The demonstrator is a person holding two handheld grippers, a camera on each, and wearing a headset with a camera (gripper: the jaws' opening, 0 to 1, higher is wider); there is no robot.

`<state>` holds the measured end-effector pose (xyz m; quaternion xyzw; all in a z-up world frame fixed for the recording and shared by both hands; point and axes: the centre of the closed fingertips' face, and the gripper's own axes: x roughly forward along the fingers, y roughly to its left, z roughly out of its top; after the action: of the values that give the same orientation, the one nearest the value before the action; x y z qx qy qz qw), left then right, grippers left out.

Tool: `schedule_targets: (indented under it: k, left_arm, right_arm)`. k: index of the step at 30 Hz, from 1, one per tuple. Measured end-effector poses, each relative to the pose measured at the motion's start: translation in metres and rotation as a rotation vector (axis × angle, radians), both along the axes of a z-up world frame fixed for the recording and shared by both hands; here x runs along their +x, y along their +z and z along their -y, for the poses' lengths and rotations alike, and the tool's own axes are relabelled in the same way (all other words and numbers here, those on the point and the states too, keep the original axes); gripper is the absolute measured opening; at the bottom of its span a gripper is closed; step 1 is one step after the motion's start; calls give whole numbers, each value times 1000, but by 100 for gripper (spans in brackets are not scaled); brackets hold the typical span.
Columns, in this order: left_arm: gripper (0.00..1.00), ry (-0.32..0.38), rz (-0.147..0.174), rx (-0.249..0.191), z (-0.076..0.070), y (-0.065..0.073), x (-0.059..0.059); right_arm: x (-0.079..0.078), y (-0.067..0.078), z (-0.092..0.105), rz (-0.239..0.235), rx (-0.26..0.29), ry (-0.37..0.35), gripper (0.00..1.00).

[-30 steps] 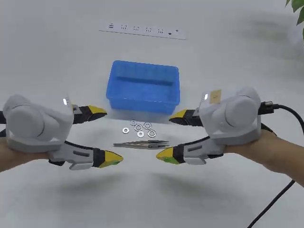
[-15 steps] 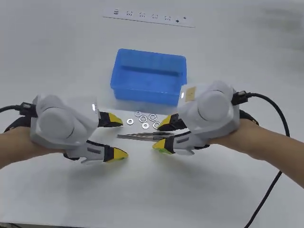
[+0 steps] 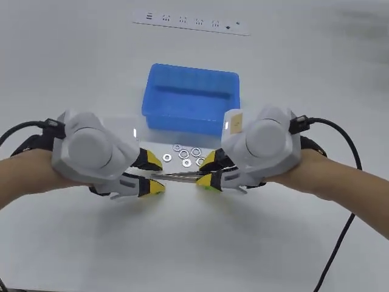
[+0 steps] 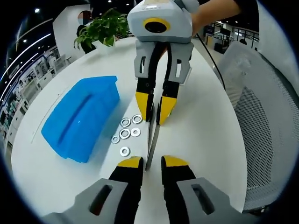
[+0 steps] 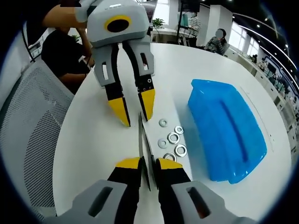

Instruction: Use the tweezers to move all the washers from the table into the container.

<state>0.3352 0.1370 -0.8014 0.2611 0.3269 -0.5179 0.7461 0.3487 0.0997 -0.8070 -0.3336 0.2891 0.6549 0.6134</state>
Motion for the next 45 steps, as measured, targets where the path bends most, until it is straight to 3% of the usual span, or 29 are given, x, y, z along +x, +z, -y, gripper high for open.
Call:
schedule_targets:
  k: [5,11,12,13,14,16,18,23,27,33,37,41,45]
  left_arm:
    - [7,-46,5,53,2,-2,2]
    - [6,-55,5,91,4,-2,0]
    - [6,-88,102,123,3,0,7]
    - [6,-113,134,143,2,-2,6]
    - [5,-90,109,123,3,-3,1]
    - [5,-95,122,135,3,-3,0]
    - [5,-93,99,140,6,-1,-6]
    - [5,-90,88,105,12,17,-16]
    - [5,-71,101,49,18,38,-18]
    - [5,-59,116,-12,31,58,-20]
    - [5,-72,136,-37,43,66,-21]
    - [5,-85,163,-72,58,76,-22]
    - [5,-87,188,-150,80,84,-21]
  right_arm:
    - [-2,0,0,7,-9,18,13]
    - [-5,-1,0,23,-22,30,11]
    - [-6,-1,0,25,-25,32,11]
    - [-6,-1,0,38,-30,32,11]
    - [-6,-1,1,51,-32,38,10]
    - [-8,-1,0,74,-40,55,10]
    - [-13,-1,1,84,-51,82,10]
    - [-21,3,5,142,-42,134,10]
    - [-20,10,7,150,1,115,10]
    - [-22,19,10,127,74,73,11]
    - [-24,21,14,120,96,62,10]
    - [-26,23,20,153,108,92,9]
    - [-25,26,29,143,143,74,9]
